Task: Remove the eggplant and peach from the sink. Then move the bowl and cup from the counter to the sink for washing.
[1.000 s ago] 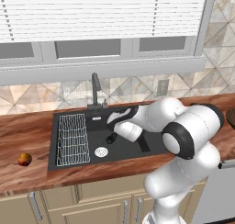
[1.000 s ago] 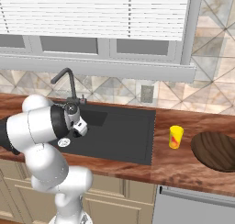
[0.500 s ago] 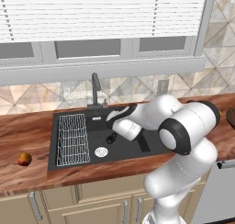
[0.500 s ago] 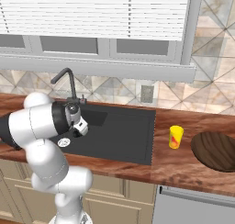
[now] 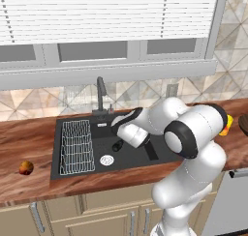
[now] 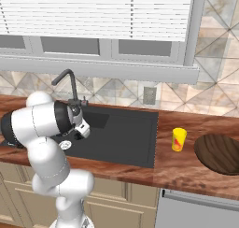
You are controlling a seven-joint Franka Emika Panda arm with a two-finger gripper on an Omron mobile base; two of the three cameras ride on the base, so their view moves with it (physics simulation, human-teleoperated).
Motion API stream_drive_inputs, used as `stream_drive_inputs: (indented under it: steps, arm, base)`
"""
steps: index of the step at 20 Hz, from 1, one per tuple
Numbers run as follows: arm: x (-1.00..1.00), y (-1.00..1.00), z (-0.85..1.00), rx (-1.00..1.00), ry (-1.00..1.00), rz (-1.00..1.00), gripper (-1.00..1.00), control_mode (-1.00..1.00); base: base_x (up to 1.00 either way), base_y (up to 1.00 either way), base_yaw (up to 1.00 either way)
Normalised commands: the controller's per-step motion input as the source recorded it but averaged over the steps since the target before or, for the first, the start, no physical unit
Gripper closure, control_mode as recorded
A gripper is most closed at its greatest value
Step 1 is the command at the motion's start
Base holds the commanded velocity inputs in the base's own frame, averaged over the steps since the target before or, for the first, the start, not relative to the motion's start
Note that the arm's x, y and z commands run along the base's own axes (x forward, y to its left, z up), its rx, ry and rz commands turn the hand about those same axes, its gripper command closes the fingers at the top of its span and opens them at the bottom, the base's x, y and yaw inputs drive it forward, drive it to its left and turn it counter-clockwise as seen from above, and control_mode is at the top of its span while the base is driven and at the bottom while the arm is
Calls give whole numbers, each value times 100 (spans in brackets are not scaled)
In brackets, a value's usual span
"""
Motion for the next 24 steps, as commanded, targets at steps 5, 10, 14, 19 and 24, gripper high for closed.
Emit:
stream_drive_inputs:
  steps: [5, 10, 14, 19, 24]
  arm:
    - [6, 0, -8, 1, 0, 0, -100, -100]
    - [6, 1, -7, 1, 0, 0, -100, -100]
    - [4, 1, -8, 2, 0, 0, -100, -100]
    - [0, 3, -10, 3, 1, 0, -100, -100]
    - [0, 3, -11, 2, 4, 0, -100, -100]
  base:
    - [0, 0, 0]
    - [0, 0, 0]
    - [0, 0, 0]
    - [0, 0, 0]
    - [0, 0, 0]
